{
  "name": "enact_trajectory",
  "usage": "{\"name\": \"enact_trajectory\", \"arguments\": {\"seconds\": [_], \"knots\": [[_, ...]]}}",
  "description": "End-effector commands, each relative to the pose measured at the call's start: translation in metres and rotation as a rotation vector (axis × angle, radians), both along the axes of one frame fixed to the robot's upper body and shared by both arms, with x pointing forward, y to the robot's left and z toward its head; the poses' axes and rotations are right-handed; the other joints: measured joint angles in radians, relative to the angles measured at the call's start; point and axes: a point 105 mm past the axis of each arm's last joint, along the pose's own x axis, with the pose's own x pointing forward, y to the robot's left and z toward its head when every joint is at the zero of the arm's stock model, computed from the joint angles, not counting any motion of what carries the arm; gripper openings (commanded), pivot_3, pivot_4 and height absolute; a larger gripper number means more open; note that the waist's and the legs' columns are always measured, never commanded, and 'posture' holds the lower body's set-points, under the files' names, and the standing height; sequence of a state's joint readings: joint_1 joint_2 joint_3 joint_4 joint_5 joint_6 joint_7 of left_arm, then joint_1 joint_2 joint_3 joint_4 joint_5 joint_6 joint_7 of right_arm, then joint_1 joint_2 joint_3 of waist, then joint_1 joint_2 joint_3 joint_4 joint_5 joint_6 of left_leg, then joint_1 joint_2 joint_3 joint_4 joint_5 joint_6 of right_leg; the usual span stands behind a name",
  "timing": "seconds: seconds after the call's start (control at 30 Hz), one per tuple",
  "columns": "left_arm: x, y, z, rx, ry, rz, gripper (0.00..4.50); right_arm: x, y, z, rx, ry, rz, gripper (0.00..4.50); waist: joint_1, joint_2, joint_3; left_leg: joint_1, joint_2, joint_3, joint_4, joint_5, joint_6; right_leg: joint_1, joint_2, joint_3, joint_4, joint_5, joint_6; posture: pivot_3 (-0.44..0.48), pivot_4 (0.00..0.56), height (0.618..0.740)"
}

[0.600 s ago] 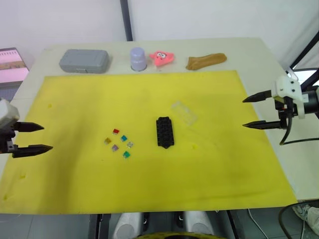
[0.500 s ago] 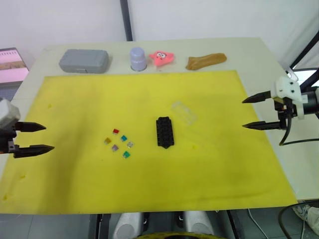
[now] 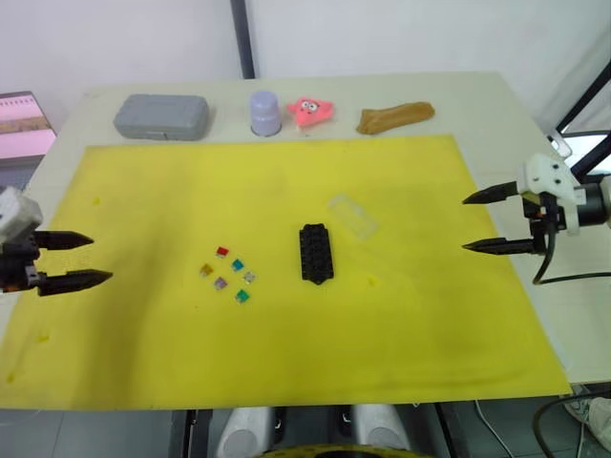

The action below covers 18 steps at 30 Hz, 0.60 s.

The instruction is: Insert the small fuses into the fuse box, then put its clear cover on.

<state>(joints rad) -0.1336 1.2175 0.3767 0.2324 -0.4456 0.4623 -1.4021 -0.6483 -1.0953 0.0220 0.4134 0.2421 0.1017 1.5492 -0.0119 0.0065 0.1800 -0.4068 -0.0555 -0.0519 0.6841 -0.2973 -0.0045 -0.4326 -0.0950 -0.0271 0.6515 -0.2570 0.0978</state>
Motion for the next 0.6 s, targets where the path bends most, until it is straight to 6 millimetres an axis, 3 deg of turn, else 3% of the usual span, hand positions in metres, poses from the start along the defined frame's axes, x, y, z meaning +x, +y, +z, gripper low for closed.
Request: {"name": "enact_trajectory", "arguments": {"seconds": [0.03,0.4,0.6], "knots": [[0.002,-0.006,0.016,-0.023,-0.036,-0.009,4.5,0.001,0.001,0.017,0.031,-0.067,0.003,4.48,-0.002,0.0,0.0,0.0,0.0,0.0,0.0,0.0,0.0,0.0,0.0,0.0,0.0,0.0,0.0,0.0,0.15,0.731],[0.003,-0.008,0.015,-0.065,0.025,-0.007,4.5,0.002,0.017,0.019,0.112,-0.073,-0.007,4.48,-0.001,0.0,0.0,0.0,0.0,0.0,0.0,0.0,-0.001,0.0,0.0,0.0,0.0,0.0,0.0,0.0,0.15,0.731],[-0.001,-0.014,0.004,-0.351,0.157,0.04,4.5,0.0,0.05,0.026,0.126,-0.133,0.039,4.48,-0.001,0.0,0.0,0.0,0.0,0.0,0.0,0.0,-0.001,0.0,0.0,0.0,0.001,0.0,0.0,0.0,0.15,0.731]]}}
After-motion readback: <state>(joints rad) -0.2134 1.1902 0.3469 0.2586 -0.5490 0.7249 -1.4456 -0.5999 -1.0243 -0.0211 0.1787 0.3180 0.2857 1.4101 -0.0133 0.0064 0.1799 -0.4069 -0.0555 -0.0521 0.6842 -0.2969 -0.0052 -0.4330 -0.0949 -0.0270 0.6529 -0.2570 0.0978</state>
